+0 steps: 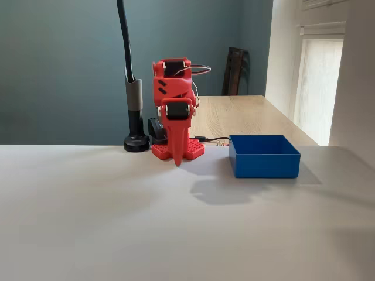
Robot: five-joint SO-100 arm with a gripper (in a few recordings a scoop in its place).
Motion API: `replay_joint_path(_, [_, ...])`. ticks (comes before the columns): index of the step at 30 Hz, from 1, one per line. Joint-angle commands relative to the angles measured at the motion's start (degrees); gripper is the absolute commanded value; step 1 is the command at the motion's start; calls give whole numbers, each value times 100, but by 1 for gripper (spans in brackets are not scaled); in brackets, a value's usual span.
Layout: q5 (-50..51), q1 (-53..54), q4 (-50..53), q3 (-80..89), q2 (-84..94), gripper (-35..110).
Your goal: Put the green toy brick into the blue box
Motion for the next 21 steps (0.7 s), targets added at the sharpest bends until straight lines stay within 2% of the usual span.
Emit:
replay_joint_path(1, [-123,9,-79,378,510,0])
replay_joint_path(10, [-211,35,-79,1169,1178,0])
replay_joint_path(21, [-70,114,-88,1371,1310,0])
